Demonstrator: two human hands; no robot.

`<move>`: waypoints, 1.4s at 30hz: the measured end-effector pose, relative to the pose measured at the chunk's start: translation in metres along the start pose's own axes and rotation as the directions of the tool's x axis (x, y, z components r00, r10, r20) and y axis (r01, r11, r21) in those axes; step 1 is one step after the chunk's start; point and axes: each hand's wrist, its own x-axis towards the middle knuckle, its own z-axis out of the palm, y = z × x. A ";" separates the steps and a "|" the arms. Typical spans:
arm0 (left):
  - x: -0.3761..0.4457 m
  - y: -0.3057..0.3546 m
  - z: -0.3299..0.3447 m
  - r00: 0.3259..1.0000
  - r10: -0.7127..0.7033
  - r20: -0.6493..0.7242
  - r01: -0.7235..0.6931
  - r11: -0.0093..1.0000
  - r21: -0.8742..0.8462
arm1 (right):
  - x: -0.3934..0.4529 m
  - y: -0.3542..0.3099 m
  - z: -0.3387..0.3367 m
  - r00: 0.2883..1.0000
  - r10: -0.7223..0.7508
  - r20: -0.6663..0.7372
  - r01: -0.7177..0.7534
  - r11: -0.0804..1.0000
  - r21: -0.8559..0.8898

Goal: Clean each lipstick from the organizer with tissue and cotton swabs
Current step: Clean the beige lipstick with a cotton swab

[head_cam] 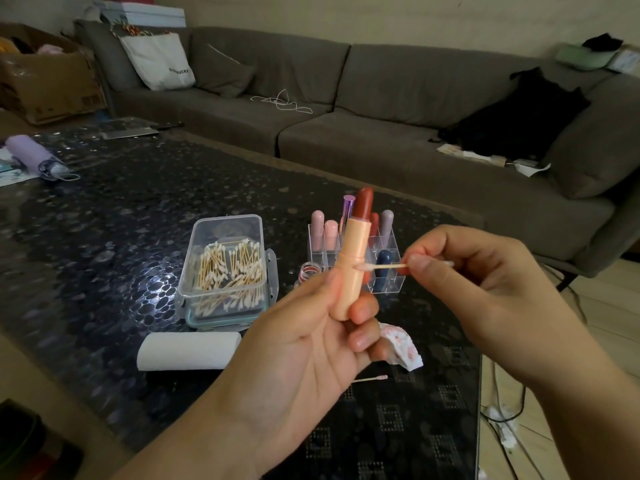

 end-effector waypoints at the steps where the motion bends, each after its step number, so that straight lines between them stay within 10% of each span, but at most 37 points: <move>1: 0.001 0.000 -0.002 0.999 -0.008 0.048 0.008 1.000 -0.006 | 0.000 0.000 0.001 1.000 -0.003 0.010 0.003 1.000 0.012; 42: -0.005 0.006 0.006 0.990 -0.118 0.073 0.124 0.989 -0.085 | -0.001 -0.001 0.003 1.000 -0.006 0.019 0.003 0.994 0.110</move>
